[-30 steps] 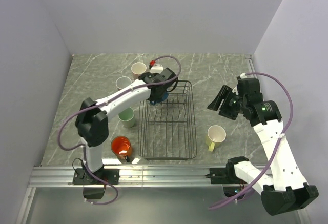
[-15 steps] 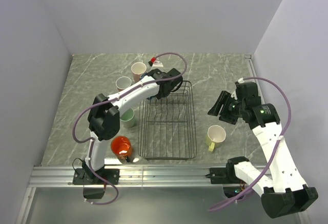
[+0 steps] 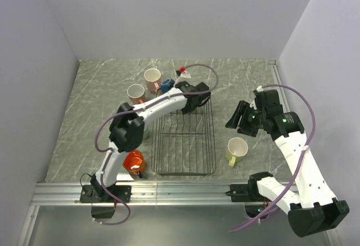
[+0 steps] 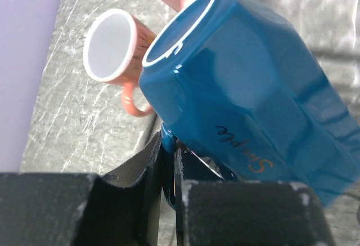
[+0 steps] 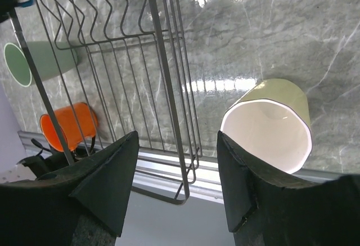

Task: Load the cups into the dish rack

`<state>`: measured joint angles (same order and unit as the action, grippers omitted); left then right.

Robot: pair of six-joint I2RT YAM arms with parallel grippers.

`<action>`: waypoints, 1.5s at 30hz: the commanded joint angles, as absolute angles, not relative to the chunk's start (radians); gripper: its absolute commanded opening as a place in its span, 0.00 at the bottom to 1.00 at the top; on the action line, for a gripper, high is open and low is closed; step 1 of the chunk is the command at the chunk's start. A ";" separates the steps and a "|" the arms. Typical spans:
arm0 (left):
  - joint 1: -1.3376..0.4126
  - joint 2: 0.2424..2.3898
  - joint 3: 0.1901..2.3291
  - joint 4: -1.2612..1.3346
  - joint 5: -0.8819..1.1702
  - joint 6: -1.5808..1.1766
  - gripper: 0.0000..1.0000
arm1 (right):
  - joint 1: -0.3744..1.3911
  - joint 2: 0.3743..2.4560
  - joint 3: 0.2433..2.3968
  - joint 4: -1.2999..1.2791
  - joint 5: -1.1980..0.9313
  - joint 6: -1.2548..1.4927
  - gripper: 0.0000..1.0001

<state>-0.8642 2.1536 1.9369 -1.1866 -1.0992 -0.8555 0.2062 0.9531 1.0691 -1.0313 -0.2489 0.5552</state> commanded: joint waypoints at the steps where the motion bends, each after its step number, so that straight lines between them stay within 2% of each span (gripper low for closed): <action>1: -0.879 2.213 2.022 -1.236 -1.226 -0.891 0.00 | 0.218 0.946 1.049 -1.000 -0.249 0.537 0.64; 8: -0.876 2.290 2.054 -1.368 -1.272 -1.003 0.00 | 0.236 0.939 1.045 -0.999 -0.238 0.522 0.64; 15: -0.880 2.273 2.019 -1.367 -1.330 -0.988 0.00 | 0.259 0.948 1.057 -0.994 -0.224 0.509 0.64; 21: -0.965 2.298 2.074 -1.367 -1.420 -0.931 0.00 | 0.268 0.957 1.062 -0.979 -0.229 0.509 0.64; 26: -1.032 2.344 2.118 -1.365 -1.420 -0.897 0.06 | 0.268 0.950 1.057 -0.971 -0.235 0.515 0.64; 29: -1.058 2.361 2.105 -1.367 -1.422 -0.888 0.17 | 0.268 0.936 1.045 -0.969 -0.230 0.517 0.64; 30: -1.065 2.364 2.099 -1.365 -1.425 -0.887 0.26 | 0.268 0.927 1.037 -0.971 -0.230 0.517 0.64; 32: -1.080 2.367 2.097 -1.364 -1.427 -0.879 0.36 | 0.268 0.914 1.028 -0.973 -0.227 0.517 0.64; 33: -1.083 2.368 2.102 -1.365 -1.427 -0.877 0.51 | 0.270 0.904 1.019 -0.974 -0.227 0.518 0.64; 36: -1.103 2.379 2.121 -1.365 -1.431 -0.854 0.76 | 0.268 0.885 1.002 -0.979 -0.225 0.523 0.64; 39: -1.123 2.381 2.141 -1.367 -1.425 -0.835 0.86 | 0.267 0.867 0.985 -0.980 -0.225 0.525 0.64; 45: -1.134 2.309 2.170 -1.365 -1.341 -0.822 0.91 | 0.267 0.844 0.953 -0.979 -0.230 0.534 0.64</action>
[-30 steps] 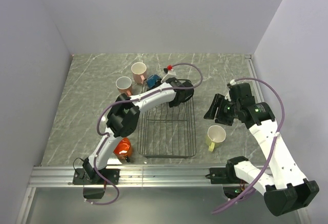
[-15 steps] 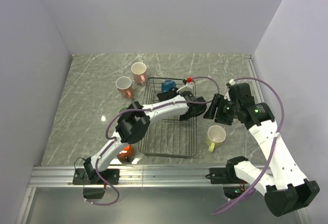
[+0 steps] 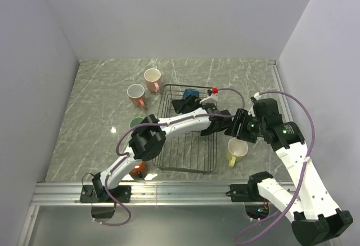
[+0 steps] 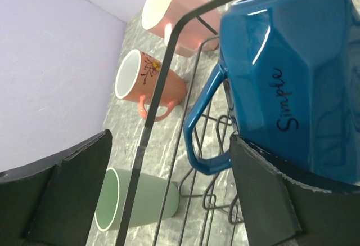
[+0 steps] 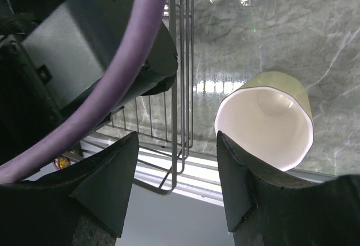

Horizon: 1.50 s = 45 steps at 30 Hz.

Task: Load the cups into the dish rack

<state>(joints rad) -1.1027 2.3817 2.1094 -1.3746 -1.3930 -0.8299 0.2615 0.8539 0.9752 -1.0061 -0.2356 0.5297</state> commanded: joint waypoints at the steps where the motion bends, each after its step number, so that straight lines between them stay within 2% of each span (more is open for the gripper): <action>1: -1.134 2.275 2.175 -1.367 -1.327 -0.819 0.93 | 0.267 0.841 0.948 -0.976 -0.233 0.535 0.64; 5: -1.132 2.175 2.203 -1.329 -1.208 -0.783 0.97 | 0.268 0.833 0.930 -0.966 -0.241 0.538 0.64; 10: -1.132 1.978 2.112 -1.201 -1.048 -0.680 0.98 | 0.267 0.833 0.928 -0.960 -0.235 0.540 0.64; 17: -1.102 1.810 2.057 -1.278 -0.939 -0.782 0.98 | 0.267 0.839 0.956 -0.973 -0.213 0.538 0.64; 27: -0.945 1.497 1.700 -1.028 -0.649 -0.761 0.95 | 0.267 0.848 0.856 -0.957 -0.244 0.541 0.64; 38: -0.933 1.404 1.542 -0.973 -0.586 -0.765 0.94 | 0.268 0.897 0.726 -0.856 -0.270 0.574 0.62; 41: -0.933 1.381 1.507 -0.960 -0.577 -0.765 0.93 | 0.268 0.919 0.716 -0.844 -0.249 0.574 0.59; 45: -0.930 1.358 1.470 -0.950 -0.571 -0.765 0.93 | 0.302 0.948 0.713 -0.848 -0.189 0.595 0.49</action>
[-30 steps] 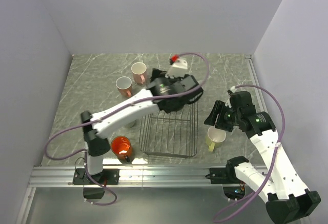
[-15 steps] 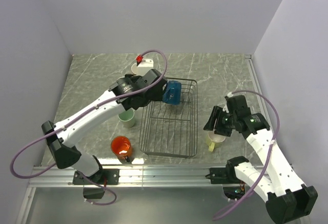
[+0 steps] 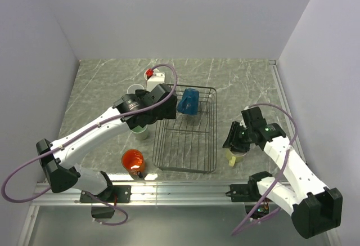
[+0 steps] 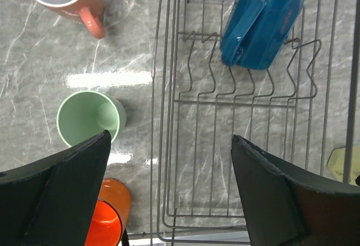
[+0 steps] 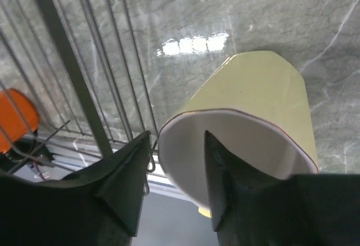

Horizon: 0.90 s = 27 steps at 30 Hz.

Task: Load the cups into the dish rack

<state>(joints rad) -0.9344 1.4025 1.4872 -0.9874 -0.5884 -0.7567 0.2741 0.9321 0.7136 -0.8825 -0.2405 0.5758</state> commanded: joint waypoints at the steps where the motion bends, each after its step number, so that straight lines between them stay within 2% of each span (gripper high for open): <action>1: -0.930 1.358 1.465 -0.951 -0.571 -0.765 0.93 | 0.311 0.954 0.710 -0.848 -0.170 0.600 0.46; 8: -0.928 1.341 1.437 -0.937 -0.557 -0.761 0.93 | 0.367 1.017 0.699 -0.845 -0.120 0.635 0.35; 10: -0.930 1.342 1.440 -0.937 -0.554 -0.758 0.93 | 0.377 1.029 0.703 -0.847 -0.110 0.640 0.26; 11: -0.928 1.342 1.440 -0.937 -0.552 -0.756 0.92 | 0.379 1.037 0.703 -0.844 -0.107 0.643 0.13; 14: -0.928 1.342 1.448 -0.936 -0.545 -0.750 0.93 | 0.387 1.042 0.703 -0.844 -0.104 0.649 0.00; 21: -0.928 1.338 1.474 -0.946 -0.528 -0.741 0.91 | 0.393 0.985 0.808 -0.964 -0.006 0.670 0.00; 27: -0.928 1.336 1.526 -0.933 -0.456 -0.735 0.91 | 0.393 0.968 1.095 -1.107 0.109 0.677 0.00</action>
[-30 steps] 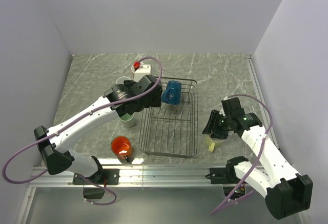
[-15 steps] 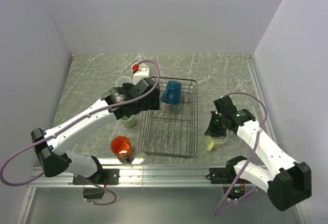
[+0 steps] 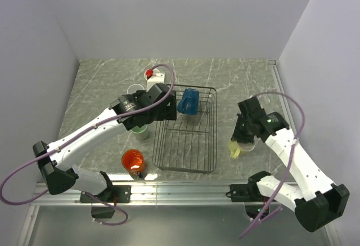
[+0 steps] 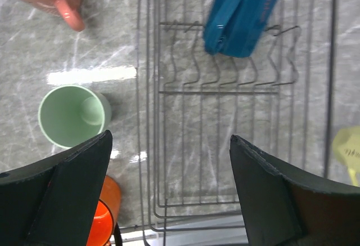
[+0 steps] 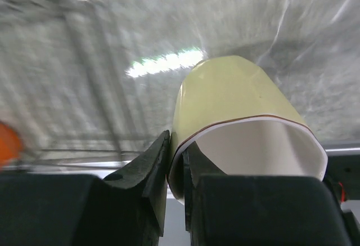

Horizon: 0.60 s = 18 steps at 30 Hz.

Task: Load the cups into the dish rack

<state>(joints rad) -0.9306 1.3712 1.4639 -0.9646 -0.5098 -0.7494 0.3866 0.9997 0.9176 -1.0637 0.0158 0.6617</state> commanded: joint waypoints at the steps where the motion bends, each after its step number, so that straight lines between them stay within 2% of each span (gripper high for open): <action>1: -0.928 1.335 1.537 -0.916 -0.440 -0.735 0.91 | 0.393 0.972 1.180 -1.118 0.117 0.672 0.00; 5: -0.928 1.336 1.551 -0.821 -0.295 -0.736 0.92 | 0.391 0.974 1.366 -1.077 0.004 0.641 0.00; 7: -0.928 1.322 1.514 -0.737 -0.131 -0.745 0.92 | 0.391 0.963 1.423 -0.996 -0.076 0.672 0.00; 9: -0.928 1.289 1.467 -0.541 -0.013 -0.779 0.92 | 0.391 0.951 1.427 -0.871 -0.208 0.716 0.00; 10: -0.928 1.275 1.407 -0.458 0.105 -0.797 0.91 | 0.391 0.931 1.396 -0.815 -0.262 0.779 0.00; 13: -0.928 1.244 1.303 -0.200 0.249 -0.899 0.91 | 0.391 0.884 1.278 -0.557 -0.420 0.940 0.00; 15: -0.927 1.246 1.273 -0.074 0.291 -0.966 0.90 | 0.391 0.864 1.218 -0.383 -0.468 1.006 0.00; 18: -0.927 1.267 1.253 -0.017 0.336 -1.011 0.86 | 0.391 0.827 1.129 -0.223 -0.509 1.098 0.00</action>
<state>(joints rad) -0.9287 1.2644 1.2652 -0.2501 0.1936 -0.9215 0.3878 0.8631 1.1618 -0.5892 -0.3866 0.9463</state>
